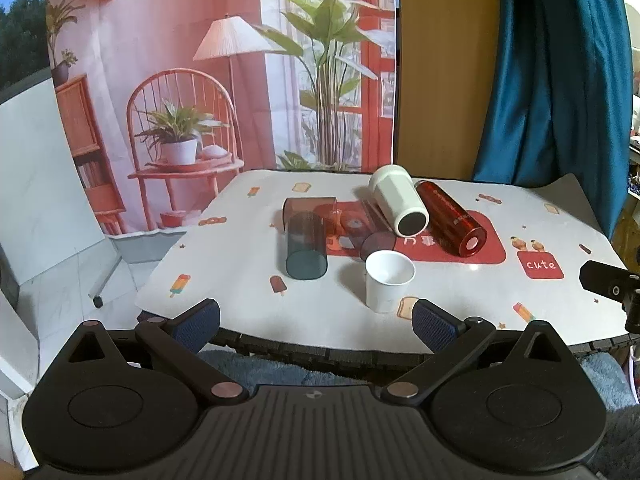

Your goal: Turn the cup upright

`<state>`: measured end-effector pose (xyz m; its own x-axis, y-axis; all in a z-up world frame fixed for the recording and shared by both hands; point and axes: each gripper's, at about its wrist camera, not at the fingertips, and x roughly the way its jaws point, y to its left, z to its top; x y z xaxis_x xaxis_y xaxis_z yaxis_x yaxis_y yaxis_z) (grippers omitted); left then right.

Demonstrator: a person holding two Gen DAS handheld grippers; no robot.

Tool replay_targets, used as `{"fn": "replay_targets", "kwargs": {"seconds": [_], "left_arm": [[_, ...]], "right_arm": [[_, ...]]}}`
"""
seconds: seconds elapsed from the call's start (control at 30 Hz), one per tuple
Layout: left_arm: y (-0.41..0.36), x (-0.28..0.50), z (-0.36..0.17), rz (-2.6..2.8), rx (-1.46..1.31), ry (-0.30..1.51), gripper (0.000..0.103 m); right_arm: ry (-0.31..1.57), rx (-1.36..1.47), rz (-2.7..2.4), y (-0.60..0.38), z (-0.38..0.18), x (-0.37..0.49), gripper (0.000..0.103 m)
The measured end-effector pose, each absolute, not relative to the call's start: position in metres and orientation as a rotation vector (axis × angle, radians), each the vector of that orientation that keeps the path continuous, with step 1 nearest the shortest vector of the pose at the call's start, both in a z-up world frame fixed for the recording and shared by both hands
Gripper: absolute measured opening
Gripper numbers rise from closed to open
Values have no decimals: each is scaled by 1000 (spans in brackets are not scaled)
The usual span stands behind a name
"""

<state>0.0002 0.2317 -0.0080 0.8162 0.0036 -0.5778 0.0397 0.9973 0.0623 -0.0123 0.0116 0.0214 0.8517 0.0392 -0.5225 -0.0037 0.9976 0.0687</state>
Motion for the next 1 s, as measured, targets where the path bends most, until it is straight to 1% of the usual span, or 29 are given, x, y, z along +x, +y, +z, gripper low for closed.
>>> {"fn": "replay_targets", "kwargs": {"seconds": [1.0], "left_arm": [[236,7,-13,-18,47,651,103]], "right_arm": [[565,67,27,14,20,-10,103]]}}
